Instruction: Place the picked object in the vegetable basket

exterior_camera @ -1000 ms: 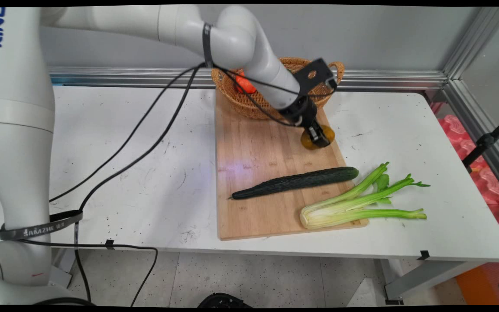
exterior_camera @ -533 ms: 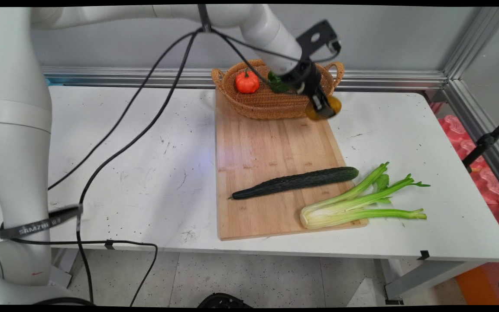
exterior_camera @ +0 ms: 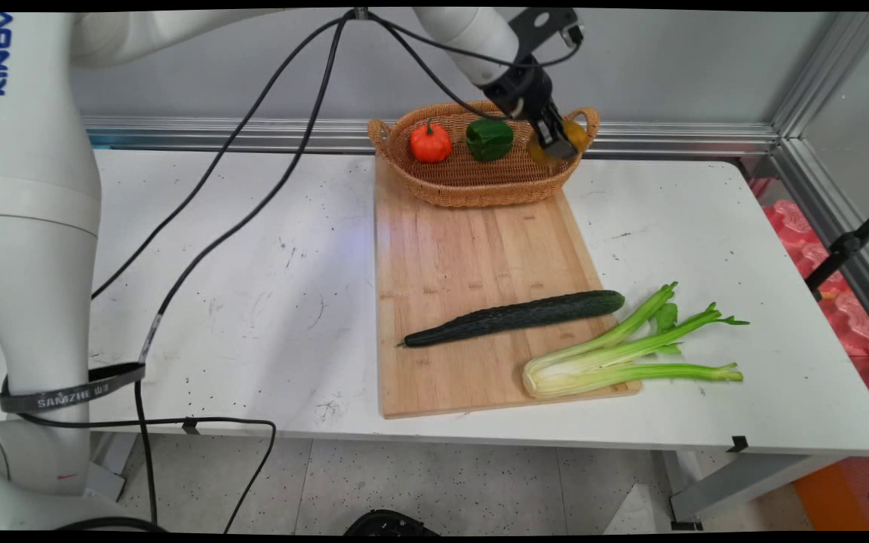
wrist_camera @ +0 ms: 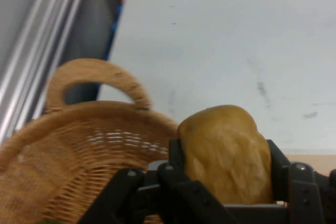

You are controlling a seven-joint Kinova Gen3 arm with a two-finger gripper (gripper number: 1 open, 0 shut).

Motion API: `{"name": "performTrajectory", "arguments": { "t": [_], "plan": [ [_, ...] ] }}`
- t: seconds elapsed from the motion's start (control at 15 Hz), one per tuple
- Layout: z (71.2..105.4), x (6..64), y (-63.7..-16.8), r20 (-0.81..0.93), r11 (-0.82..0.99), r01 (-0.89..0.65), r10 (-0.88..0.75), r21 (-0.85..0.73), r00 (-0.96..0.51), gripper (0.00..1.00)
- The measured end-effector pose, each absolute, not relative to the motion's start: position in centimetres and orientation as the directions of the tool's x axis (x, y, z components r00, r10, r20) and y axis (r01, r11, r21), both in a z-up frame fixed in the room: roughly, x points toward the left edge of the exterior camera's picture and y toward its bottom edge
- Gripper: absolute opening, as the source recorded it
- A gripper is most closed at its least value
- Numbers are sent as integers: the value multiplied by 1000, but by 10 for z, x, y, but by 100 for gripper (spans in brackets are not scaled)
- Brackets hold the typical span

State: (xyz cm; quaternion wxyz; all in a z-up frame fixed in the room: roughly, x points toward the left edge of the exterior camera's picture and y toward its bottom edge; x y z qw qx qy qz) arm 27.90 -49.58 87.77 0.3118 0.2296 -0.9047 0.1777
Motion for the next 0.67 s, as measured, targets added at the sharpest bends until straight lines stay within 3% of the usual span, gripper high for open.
{"name": "performTrajectory", "arguments": {
  "t": [0.67],
  "plan": [
    [848, 307, -554, 641, 816, -530, -283, -230, -714, 0]
  ]
}}
